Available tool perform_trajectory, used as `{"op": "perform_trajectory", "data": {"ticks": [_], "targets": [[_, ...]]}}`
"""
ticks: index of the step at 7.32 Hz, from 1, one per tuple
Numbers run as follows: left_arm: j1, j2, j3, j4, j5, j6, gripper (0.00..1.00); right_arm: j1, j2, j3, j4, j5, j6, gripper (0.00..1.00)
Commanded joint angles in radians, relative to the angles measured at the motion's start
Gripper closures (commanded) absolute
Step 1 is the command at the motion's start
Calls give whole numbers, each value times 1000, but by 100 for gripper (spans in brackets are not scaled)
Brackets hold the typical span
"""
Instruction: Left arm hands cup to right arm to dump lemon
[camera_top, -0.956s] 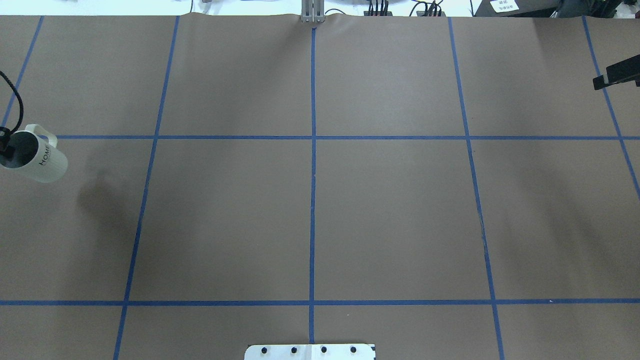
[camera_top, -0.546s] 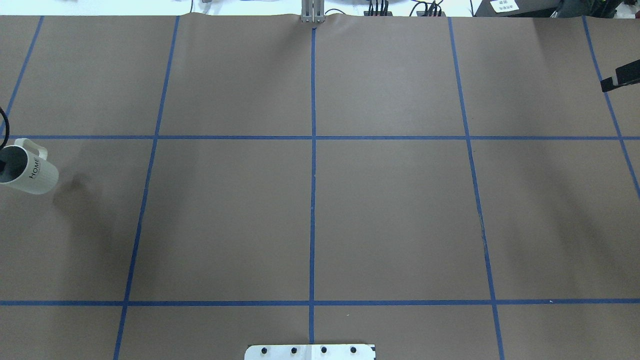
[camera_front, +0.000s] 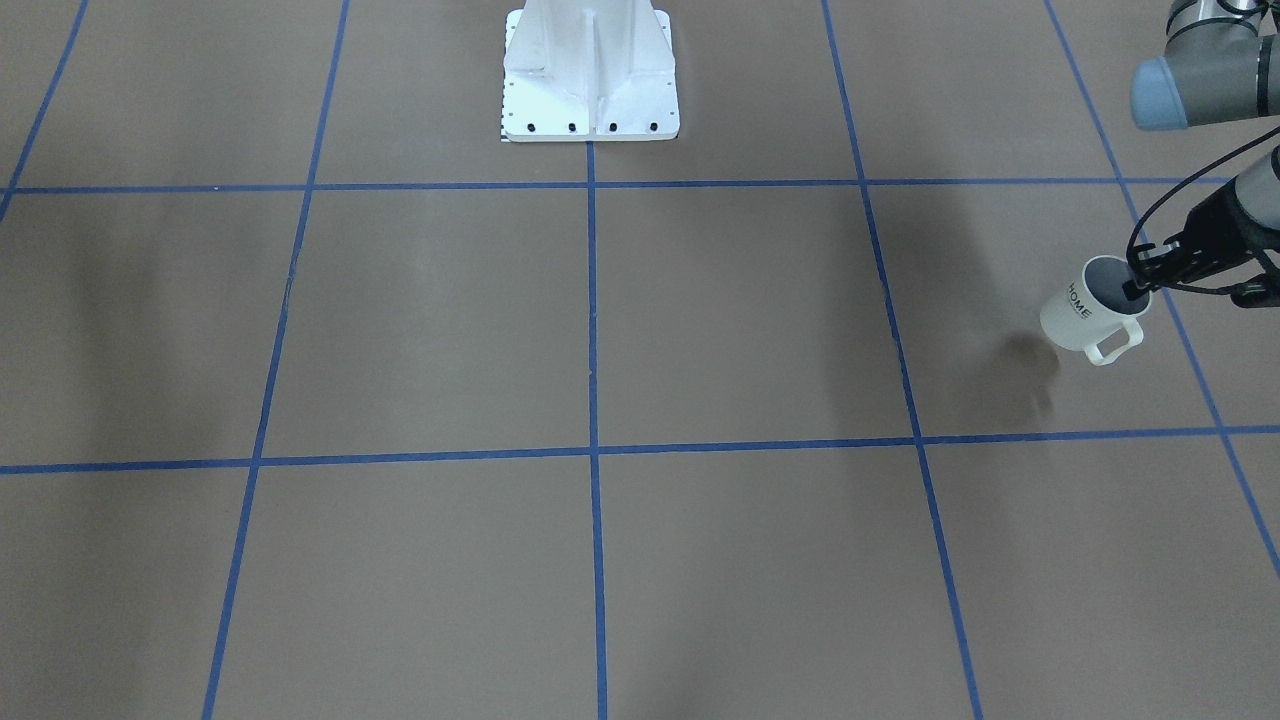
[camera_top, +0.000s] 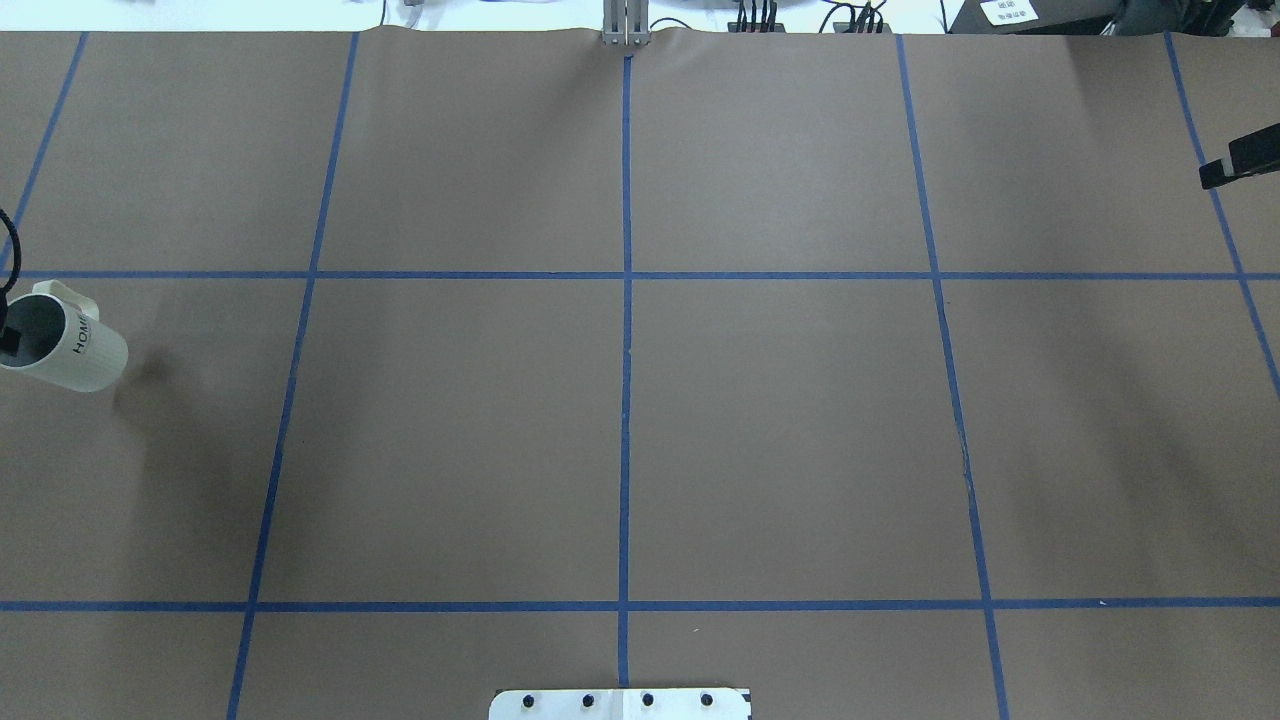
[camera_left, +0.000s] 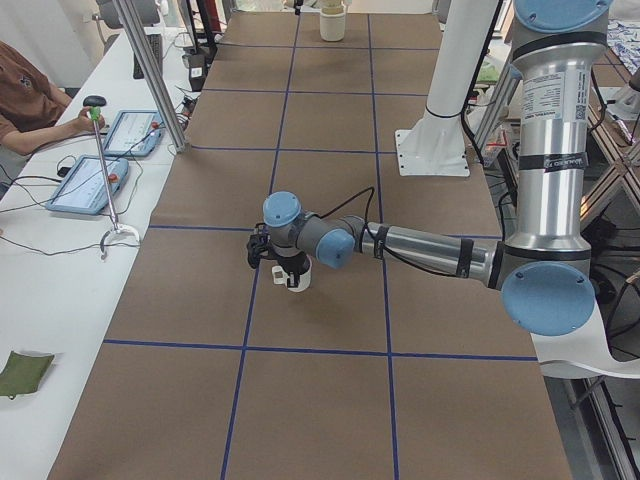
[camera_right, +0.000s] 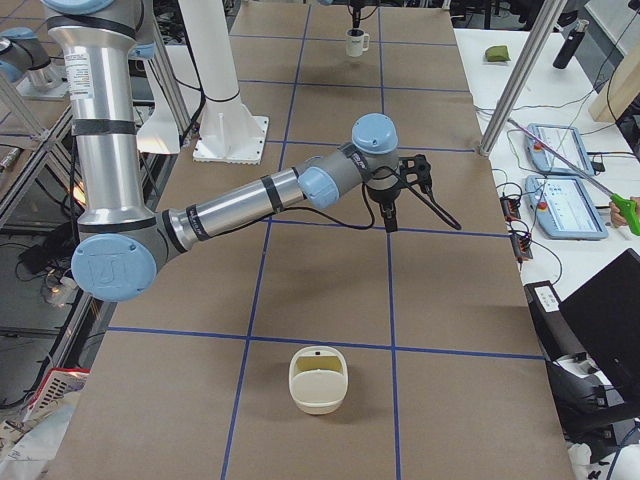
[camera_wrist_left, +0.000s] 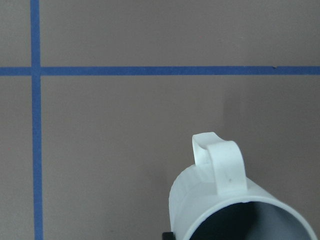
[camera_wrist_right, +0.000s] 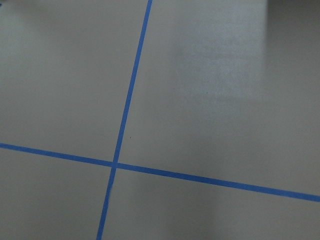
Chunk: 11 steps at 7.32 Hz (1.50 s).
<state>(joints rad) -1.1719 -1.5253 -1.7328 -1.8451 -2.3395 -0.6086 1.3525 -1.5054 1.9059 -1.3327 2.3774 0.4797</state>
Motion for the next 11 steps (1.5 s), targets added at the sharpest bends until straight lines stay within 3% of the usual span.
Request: {"op": "perform_trajectory", "data": {"ticks": [1,4,5,6,7,8,10,11], "targets": [[41,-1,-1,-17,-12,-69,100,-4,1,1,0,0,2,0],[84,1,21,-43,-3,-95,96,-15,4,-1,1,-1,5,0],[84,-1,28,-45,-3,-91,70,-23,5,2,0,-1,7,0],[84,1,30,-43,-3,-88,59,-24,7,2,1,-7,7,0],[83,1,21,-43,-3,-88,20,-24,7,4,0,-7,7,0],[77,4,-19,-39,-9,-89,0,-32,7,2,0,-4,5,0],[14,-1,-124,13,-21,-89,0,-32,-1,1,-50,0,1,0],[-65,-4,-135,15,-23,-83,0,-15,4,10,-172,-9,-10,0]]}}
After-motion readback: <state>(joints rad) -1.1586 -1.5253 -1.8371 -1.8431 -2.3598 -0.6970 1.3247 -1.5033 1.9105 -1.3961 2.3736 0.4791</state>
